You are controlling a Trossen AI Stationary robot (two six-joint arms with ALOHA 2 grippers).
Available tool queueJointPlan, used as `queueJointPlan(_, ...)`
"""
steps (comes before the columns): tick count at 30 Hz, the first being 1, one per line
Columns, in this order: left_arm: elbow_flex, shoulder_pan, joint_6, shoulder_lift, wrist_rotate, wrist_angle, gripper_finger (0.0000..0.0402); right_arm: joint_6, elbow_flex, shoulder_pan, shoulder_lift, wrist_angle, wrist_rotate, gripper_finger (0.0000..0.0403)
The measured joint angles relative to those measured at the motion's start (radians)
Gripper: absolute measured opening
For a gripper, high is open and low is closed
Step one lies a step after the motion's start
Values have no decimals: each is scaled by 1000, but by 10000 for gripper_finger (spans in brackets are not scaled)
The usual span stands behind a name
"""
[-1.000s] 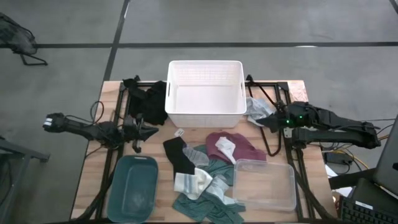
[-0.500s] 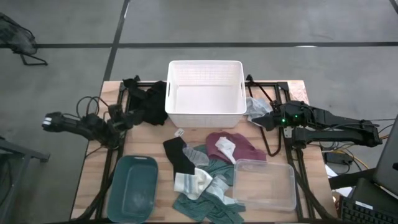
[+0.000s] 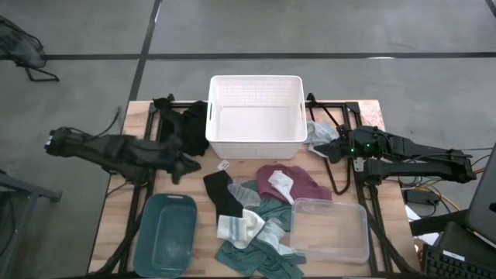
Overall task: Pick & Place Cloths
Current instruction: Put the gray striped sock into the blue bin
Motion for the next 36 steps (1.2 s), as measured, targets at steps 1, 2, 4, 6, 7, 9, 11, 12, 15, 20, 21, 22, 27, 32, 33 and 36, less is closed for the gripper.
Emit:
queueJointPlan(1, 31, 1, 20, 33, -1, -48, 116, 0, 0, 0, 0, 0, 2, 9)
queueJointPlan(2, 58, 1, 38, 62, -1, -74, 130, 0, 0, 0, 0, 0, 2, 9)
queueJointPlan(4, 88, 3, 91, 122, 14, -65, 156, 0, 0, 0, 0, 0, 1, 9)
queueJointPlan(6, 109, 3, 167, 171, 24, -19, 176, 1, 0, 0, 0, 0, 2, 9)
queueJointPlan(7, 122, 3, 205, 193, 38, 24, 183, 1, 0, 0, 0, -1, 2, 9)
queueJointPlan(9, 134, 9, 259, 246, 79, 74, 192, 3, 0, 0, 0, -1, 1, 9)
queueJointPlan(11, 142, 18, 301, 302, 118, 110, 195, 14, 0, 0, 4, -1, 1, 9)
queueJointPlan(12, 146, 21, 324, 330, 135, 134, 196, 20, 0, 0, 4, -1, 1, 9)
queueJointPlan(15, 157, 35, 390, 403, 153, 148, 195, 26, 0, 0, 5, -1, -2, 9)
queueJointPlan(20, 159, 45, 465, 538, 155, 212, 195, 26, 0, 1, 5, 0, -8, 9)
queueJointPlan(21, 161, 45, 476, 562, 159, 242, 195, 25, 0, 1, 5, 0, -10, 9)
queueJointPlan(22, 161, 45, 490, 587, 171, 275, 195, 24, 0, 1, 5, 0, -10, 9)
queueJointPlan(27, 165, 47, 496, 724, 189, 381, 195, -6, 0, 1, 5, 0, -11, 9)
queueJointPlan(32, 198, 47, 530, 828, 190, 399, 195, -24, 0, 1, 5, 0, -11, 9)
queueJointPlan(33, 203, 48, 529, 845, 188, 396, 195, -27, 0, 1, 5, 0, -11, 9)
queueJointPlan(36, 217, 49, 531, 877, 186, 398, 195, -32, 0, 1, 5, 0, -11, 9)
